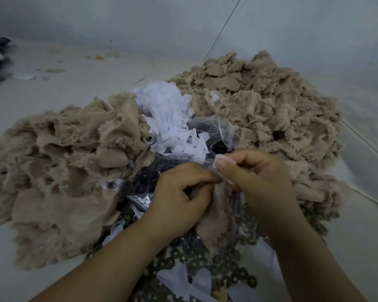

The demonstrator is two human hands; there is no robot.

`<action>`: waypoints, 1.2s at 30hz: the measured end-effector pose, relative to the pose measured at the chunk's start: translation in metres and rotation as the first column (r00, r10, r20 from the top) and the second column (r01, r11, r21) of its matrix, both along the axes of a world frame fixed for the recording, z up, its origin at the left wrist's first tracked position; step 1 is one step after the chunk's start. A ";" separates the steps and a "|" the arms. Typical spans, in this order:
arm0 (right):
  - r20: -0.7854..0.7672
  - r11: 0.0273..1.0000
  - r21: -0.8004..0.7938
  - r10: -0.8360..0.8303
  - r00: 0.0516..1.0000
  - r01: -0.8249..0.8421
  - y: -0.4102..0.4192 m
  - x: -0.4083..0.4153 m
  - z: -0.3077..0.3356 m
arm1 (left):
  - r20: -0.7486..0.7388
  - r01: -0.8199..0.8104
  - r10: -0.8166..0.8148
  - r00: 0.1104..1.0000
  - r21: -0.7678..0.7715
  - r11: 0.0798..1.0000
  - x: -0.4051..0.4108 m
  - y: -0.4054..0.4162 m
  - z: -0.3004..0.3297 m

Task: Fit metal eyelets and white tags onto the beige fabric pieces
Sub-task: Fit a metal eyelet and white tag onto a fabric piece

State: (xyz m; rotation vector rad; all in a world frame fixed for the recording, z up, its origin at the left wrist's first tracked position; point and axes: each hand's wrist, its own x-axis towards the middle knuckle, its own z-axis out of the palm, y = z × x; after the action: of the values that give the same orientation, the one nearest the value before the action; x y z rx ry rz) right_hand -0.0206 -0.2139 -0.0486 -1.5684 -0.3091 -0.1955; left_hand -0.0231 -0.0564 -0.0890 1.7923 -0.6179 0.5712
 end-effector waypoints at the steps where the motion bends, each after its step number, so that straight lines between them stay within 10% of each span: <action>1: -0.078 0.996 0.077 -0.032 0.996 0.038 0.000 0.002 -0.003 | -0.004 0.002 -0.002 1.000 -0.015 1.000 0.001 0.000 0.000; 6: -0.461 0.895 0.445 0.188 0.867 0.043 0.008 0.008 -0.010 | -0.077 -0.004 0.001 0.997 -0.041 0.999 -0.001 -0.003 -0.002; 11: -0.523 0.767 0.641 0.438 0.731 -0.002 0.017 0.005 -0.010 | -0.078 -0.047 0.049 0.996 0.033 0.998 -0.005 -0.004 0.003; 22: -0.494 0.751 0.656 0.356 0.793 0.072 0.035 -0.006 -0.012 | -0.036 -0.141 0.148 0.988 0.148 0.979 -0.005 -0.014 -0.001; 36: -0.343 0.920 0.391 0.168 0.924 -0.022 -0.002 0.002 -0.008 | -0.037 0.125 -0.120 0.992 0.229 0.965 -0.003 0.001 0.007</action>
State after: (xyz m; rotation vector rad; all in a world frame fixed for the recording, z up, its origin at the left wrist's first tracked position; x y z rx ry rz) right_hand -0.0188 -0.2157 -0.0567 -1.1674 -0.0430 0.1177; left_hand -0.0263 -0.0558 -0.0824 1.9586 -0.8007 0.4070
